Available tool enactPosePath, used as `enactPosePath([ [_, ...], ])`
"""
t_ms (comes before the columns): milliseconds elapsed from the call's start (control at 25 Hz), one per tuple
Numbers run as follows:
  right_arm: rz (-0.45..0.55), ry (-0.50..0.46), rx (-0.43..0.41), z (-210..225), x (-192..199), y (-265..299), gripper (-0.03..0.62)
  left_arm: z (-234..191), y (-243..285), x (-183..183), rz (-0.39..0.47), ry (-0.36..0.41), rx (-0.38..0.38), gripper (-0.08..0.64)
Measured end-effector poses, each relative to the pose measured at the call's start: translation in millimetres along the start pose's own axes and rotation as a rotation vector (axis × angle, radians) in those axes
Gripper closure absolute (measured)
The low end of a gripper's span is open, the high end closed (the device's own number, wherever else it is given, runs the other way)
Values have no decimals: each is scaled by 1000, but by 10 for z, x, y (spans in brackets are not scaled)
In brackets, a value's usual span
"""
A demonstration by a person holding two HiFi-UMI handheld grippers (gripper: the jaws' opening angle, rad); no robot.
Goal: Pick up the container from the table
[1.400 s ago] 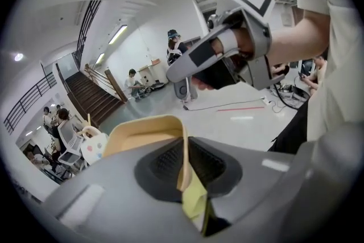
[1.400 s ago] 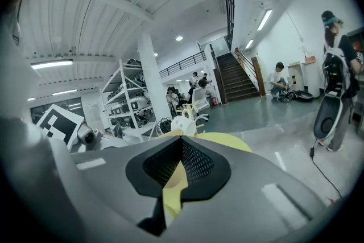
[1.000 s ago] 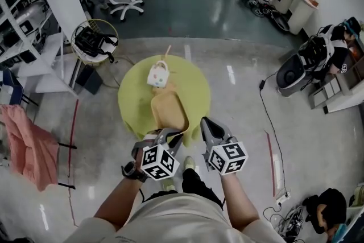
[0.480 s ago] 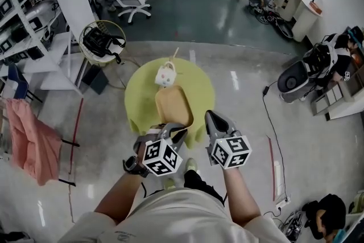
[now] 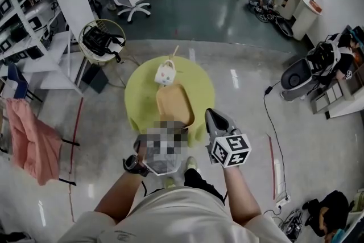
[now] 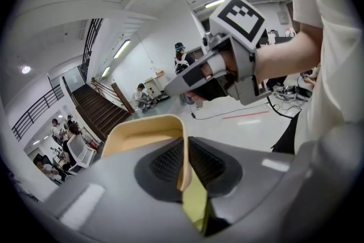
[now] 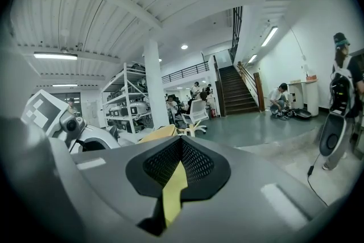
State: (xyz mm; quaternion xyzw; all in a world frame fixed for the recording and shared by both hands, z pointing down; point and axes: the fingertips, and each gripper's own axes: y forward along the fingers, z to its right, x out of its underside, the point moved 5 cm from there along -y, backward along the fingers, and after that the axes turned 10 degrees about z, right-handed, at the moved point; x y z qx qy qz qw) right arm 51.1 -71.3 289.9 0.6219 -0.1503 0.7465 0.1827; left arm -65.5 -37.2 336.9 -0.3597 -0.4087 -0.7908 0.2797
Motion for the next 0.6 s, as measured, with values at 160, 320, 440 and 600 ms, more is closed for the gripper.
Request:
enactPosePath([
  [160, -5, -5, 0, 11, 0, -26, 583, 28, 18, -18, 0, -1, 4, 531],
  [320, -7, -6, 2, 18, 10, -33, 583, 45, 33, -7, -3, 1, 9, 531],
  [440, -8, -8, 3, 29, 15, -34, 583, 58, 52, -4, -4, 1, 13, 531],
  [600, -7, -9, 2, 33, 19, 4, 583, 35, 65, 13, -6, 4, 15, 531],
])
